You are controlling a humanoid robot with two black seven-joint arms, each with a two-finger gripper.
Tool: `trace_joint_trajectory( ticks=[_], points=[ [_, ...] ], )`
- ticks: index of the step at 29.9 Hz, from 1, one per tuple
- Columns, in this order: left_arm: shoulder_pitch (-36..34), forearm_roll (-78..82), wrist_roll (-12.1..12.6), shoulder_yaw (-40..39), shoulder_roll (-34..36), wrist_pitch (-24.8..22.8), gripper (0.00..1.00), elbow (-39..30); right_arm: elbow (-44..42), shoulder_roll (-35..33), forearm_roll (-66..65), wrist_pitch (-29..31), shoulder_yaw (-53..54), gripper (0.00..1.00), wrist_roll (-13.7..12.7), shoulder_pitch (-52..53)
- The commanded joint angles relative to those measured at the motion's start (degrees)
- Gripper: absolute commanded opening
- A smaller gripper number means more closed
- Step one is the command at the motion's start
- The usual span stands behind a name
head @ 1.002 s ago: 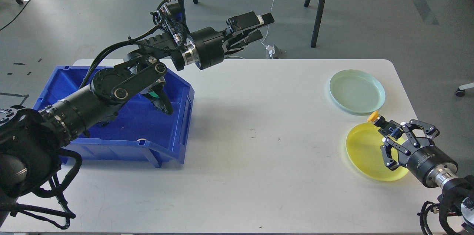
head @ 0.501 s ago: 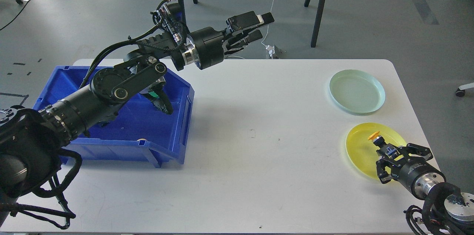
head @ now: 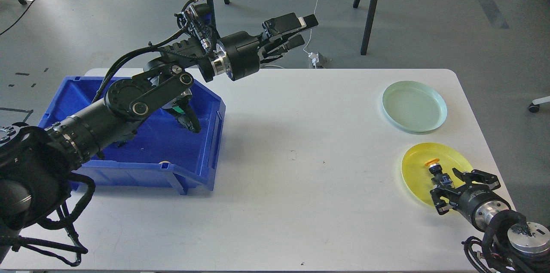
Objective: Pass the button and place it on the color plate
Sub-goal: 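Release the button and raise the right gripper away from the plate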
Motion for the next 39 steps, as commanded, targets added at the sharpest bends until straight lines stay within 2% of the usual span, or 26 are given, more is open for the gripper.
trace_joint_trajectory(
  ticks=[1, 7, 9, 12, 13, 18, 21, 25, 28, 32, 35, 39],
  points=[
    [0.0, -0.2, 0.0, 0.0, 0.0, 0.0, 0.81, 0.1, 0.5, 0.3, 0.1, 1.4, 0.0, 0.98, 0.1, 0.1],
    [0.5, -10.5, 0.0, -0.2, 0.8, -0.5, 0.85, 0.0, 2.6, 0.9, -0.1, 3.9, 0.5, 0.98, 0.2, 4.4],
    [0.6, -16.7, 0.0, -0.4, 1.1, -1.0, 0.86, 0.0, 3.0, 0.6, -0.5, 6.4, 0.2, 0.98, 0.6, 6.7],
    [0.6, -21.7, 0.0, -2.2, 2.6, -4.3, 0.86, -0.4, 2.7, 0.0, -2.4, 9.5, -1.4, 0.98, 0.9, 11.7],
    [0.6, -22.2, 0.0, -3.2, 3.5, -6.1, 0.86, -0.5, 2.5, -0.1, -3.9, 9.9, -2.4, 0.98, 1.1, 13.4],
    [2.1, -23.0, 0.0, -10.6, 6.8, -6.1, 0.86, -0.5, 1.0, -3.6, -13.5, 10.2, -13.8, 0.98, 1.6, 26.3],
    [3.5, -23.1, 0.0, -12.8, 10.2, -6.1, 0.86, -0.6, 1.0, -5.5, -20.8, 11.6, -22.5, 0.98, 4.2, 33.9],
    [4.7, -22.8, 0.0, -12.8, 15.0, -6.1, 0.87, -0.6, 0.7, -5.5, -32.3, 12.8, -34.8, 0.98, 9.7, 43.7],
    [5.4, -22.2, 0.0, -12.3, 19.9, -6.1, 0.88, -0.6, -1.9, -5.0, -34.0, 12.5, -41.4, 0.98, 11.5, 51.2],
    [4.7, -13.8, 0.0, -12.4, 26.6, -6.1, 0.90, -2.9, -10.0, -1.3, -33.8, 12.0, -40.9, 0.99, 11.5, 55.0],
    [2.7, -3.2, 0.0, -12.3, 30.0, -6.1, 0.90, -8.5, -14.7, 3.3, -33.0, 12.0, -36.8, 0.99, 11.5, 55.6],
    [2.3, 15.9, 0.0, -12.2, 32.6, -6.1, 0.90, -17.0, -15.2, 4.4, -30.0, 12.1, -35.3, 0.99, 11.5, 55.3]
  ],
)
